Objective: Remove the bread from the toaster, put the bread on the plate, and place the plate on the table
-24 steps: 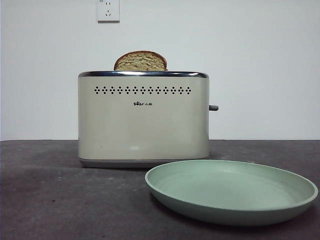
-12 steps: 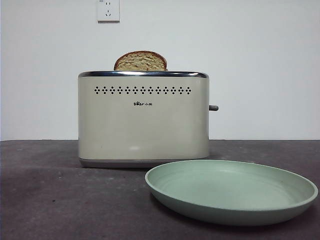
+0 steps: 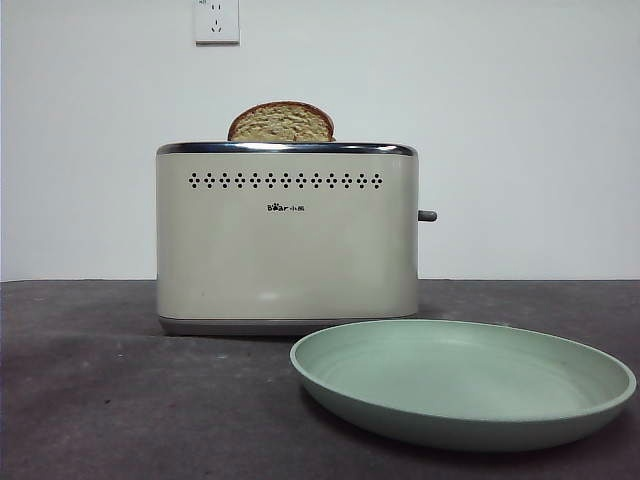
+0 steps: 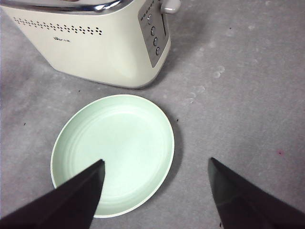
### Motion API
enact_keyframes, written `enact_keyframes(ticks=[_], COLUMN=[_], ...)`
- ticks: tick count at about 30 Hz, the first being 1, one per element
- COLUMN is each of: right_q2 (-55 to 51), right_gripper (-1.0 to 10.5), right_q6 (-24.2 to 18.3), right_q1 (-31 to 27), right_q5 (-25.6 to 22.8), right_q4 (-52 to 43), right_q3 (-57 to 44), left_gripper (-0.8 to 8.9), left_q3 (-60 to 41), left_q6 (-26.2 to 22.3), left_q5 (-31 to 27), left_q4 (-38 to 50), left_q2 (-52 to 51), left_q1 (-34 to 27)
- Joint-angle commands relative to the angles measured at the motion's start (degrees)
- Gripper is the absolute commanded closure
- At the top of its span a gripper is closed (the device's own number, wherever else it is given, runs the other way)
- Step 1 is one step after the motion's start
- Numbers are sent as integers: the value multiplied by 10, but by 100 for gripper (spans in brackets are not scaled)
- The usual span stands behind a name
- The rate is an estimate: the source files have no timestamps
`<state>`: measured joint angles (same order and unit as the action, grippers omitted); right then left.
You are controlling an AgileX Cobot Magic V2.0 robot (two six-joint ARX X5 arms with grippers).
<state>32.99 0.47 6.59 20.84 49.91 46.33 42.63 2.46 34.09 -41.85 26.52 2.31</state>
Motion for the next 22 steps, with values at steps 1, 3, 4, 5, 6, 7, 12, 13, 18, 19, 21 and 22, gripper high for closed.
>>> enact_keyframes(ticks=[1,3,4,5,6,7,12,13,18,19,21,22], right_q2=[3,3,3,3,3,3,3,3,3,3,3,3], right_gripper=[595,595,595,595,595,595,595,595,595,595,595,595], right_q6=[8,8,8,8,9,8,9,9,9,9,9,10], right_q1=[2,2,2,2,2,2,2,2,2,2,2,2], right_q5=[0,0,0,0,0,0,0,0,0,0,0,0], right_q4=[-6,-6,-6,-6,-5,-5,-5,-5,-5,-5,-5,-5], right_q3=[10,10,10,10,10,10,10,10,10,10,10,10], left_gripper=[407,407,408,409,409,409,409,409,409,409,409,409], left_q3=[21,30,34,38,44,49,98,110,188,203,240,255], left_q6=[-10,-20,-20,-21,-21,-23,-52,-58,-102,-109,-121,-127], left_q5=[2,2,2,2,2,2,2,2,-17,-19,-29,-32], left_q4=[19,34,43,53,69,79,113,116,119,119,118,118], left_q2=[18,35,43,53,67,78,166,184,286,304,347,365], left_q1=[1,2,4,7,11,14,42,47,84,90,106,112])
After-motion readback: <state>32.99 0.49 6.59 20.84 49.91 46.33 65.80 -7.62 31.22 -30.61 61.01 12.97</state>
